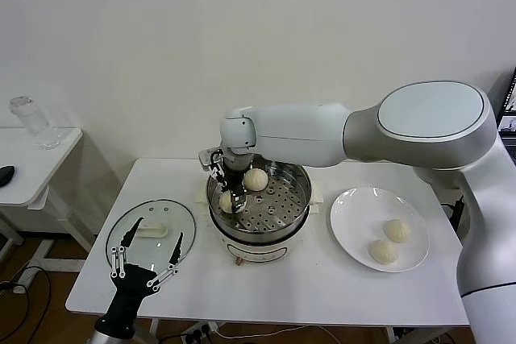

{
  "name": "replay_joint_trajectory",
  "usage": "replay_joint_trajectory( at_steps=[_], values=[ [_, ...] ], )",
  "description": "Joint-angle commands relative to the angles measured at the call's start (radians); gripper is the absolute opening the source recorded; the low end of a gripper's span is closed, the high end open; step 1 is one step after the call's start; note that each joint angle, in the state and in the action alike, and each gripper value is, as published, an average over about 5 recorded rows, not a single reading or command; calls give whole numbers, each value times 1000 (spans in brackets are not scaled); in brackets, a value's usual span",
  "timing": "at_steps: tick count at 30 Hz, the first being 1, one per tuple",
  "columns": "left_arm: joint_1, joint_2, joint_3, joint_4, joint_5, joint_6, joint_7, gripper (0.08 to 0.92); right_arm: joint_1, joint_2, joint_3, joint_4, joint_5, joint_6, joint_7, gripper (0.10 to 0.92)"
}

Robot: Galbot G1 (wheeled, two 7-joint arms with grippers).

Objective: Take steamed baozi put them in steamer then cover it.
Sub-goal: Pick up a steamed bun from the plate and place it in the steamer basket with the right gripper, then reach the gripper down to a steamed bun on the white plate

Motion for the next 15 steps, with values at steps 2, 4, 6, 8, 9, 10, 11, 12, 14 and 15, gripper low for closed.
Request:
replay_joint_trajectory(
  at_steps=[2, 4, 6, 8, 9, 10, 11, 12, 14, 15],
  values=[
    [0, 0, -2, 2, 0, -1, -1, 823, -18, 1, 14, 4, -15, -4, 25, 748],
    [0, 0, -1, 1, 0, -1, -1, 823, 0, -34, 31, 35, -31, -1, 16, 792],
    [1, 1, -2, 1, 0, 0, -1, 823, 29, -78, 48, 73, -54, 3, -2, 812],
    [1, 2, -2, 0, 0, 1, -1, 823, 71, -144, 66, 119, -80, 10, -35, 820],
    [0, 3, -1, 0, 0, 1, -1, 823, 90, -180, 77, 140, -95, 15, -56, 821],
    [-1, 3, -1, -1, 0, 2, -1, 823, 111, -224, 90, 162, -113, 21, -79, 822],
    [-1, 4, 0, -1, 0, 3, 0, 823, 128, -263, 101, 180, -128, 26, -101, 822],
    [-2, 4, 2, -2, 1, 3, 0, 823, 144, -307, 111, 196, -146, 34, -125, 822],
    [-3, 5, 5, -3, 2, 5, 0, 823, 177, -401, 127, 225, -189, 53, -173, 823],
    [-4, 5, 7, -2, 2, 5, 0, 823, 192, -448, 130, 235, -209, 65, -196, 823]
  ],
)
